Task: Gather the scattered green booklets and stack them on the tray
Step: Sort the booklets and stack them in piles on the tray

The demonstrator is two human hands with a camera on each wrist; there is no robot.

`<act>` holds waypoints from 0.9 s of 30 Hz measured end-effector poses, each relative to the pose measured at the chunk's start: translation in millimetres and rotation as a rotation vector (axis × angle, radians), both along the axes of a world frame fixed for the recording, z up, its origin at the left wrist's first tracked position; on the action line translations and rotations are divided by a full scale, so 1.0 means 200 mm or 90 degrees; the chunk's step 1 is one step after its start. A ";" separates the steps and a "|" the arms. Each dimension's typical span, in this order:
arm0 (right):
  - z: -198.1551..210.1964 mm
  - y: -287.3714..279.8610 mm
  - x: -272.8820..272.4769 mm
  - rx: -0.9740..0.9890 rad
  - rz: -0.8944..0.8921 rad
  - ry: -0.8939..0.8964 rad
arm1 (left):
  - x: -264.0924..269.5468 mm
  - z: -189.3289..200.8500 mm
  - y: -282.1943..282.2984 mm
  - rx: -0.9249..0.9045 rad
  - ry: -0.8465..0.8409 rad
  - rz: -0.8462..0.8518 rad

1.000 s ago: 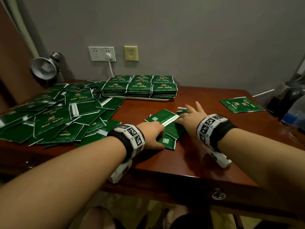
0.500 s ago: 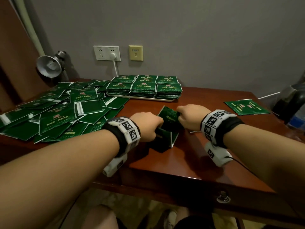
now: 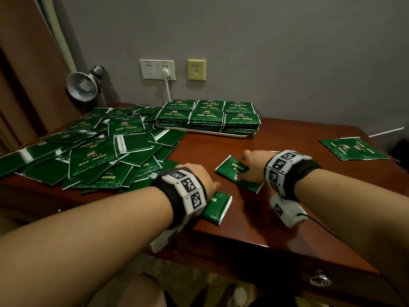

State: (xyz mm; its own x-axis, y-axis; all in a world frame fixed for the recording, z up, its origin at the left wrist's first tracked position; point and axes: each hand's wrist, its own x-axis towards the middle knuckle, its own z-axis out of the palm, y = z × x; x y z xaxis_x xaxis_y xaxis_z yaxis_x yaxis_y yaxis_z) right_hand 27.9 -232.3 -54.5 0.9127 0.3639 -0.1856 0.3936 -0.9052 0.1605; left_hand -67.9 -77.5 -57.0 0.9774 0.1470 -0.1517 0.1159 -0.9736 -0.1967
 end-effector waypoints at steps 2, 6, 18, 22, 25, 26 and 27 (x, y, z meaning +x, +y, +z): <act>-0.01 0.03 -0.01 -0.008 -0.022 -0.008 | -0.03 -0.03 -0.03 0.066 0.033 -0.062; 0.00 0.07 -0.05 0.012 -0.053 0.000 | -0.04 -0.02 -0.11 0.071 0.096 -0.116; 0.03 -0.01 -0.09 -0.053 0.065 0.111 | -0.05 -0.10 -0.03 -0.107 0.021 0.009; 0.05 0.00 -0.11 -0.090 0.051 0.063 | -0.03 -0.10 0.01 -0.129 0.012 -0.023; 0.06 -0.02 -0.13 -0.156 0.029 -0.007 | 0.00 -0.10 0.08 -0.146 -0.004 -0.052; 0.07 -0.02 -0.14 -0.162 0.017 -0.022 | 0.01 -0.10 0.10 -0.147 -0.004 -0.062; 0.07 -0.02 -0.14 -0.158 0.002 -0.031 | 0.02 -0.10 0.12 -0.146 -0.001 -0.073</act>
